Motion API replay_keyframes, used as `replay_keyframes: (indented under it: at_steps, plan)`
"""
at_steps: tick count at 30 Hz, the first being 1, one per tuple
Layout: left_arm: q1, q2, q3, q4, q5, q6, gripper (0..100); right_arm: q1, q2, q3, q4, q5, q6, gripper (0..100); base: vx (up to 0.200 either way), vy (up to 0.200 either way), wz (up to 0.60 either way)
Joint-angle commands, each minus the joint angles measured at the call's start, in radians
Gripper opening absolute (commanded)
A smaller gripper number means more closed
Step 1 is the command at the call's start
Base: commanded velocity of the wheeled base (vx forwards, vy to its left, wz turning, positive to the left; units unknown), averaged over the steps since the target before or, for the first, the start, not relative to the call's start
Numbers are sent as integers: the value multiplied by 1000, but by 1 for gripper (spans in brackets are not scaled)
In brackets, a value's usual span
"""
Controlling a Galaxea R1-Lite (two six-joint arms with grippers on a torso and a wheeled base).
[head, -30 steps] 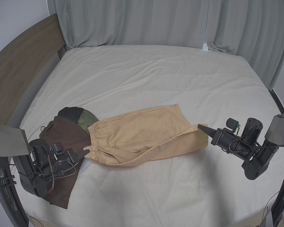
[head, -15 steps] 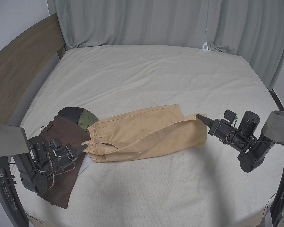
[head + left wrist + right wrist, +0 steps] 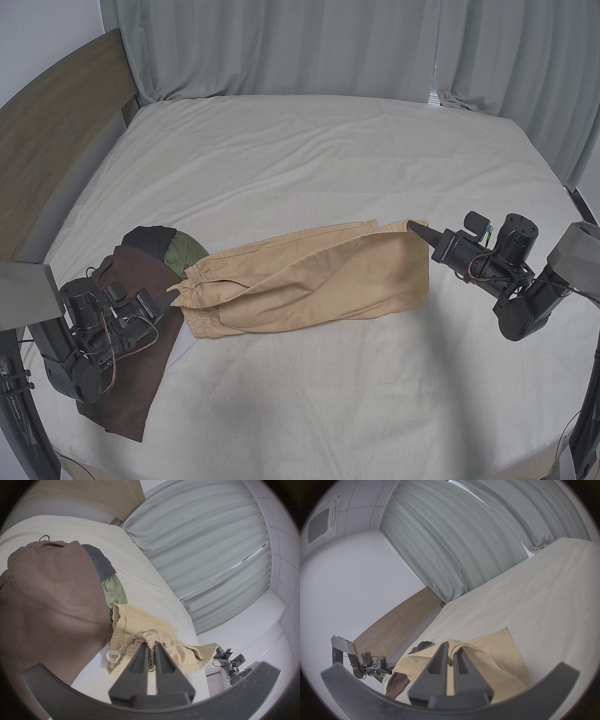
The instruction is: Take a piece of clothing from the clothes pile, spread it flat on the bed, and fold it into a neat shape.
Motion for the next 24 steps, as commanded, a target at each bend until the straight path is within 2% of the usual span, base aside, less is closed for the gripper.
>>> replay_keyframes:
  at_steps: [1,12,24]
  plan:
    - [1,6,-24,-1,13,-3,0,-1,10,-51,29,1,1,0,0,0,0]
    - [-4,19,-50,-1,42,-23,0,-11,41,-204,167,1,-1,0,0,0,0]
    - [-28,81,-136,-1,83,-31,0,-14,141,-314,210,-3,9,0,0,0,0]
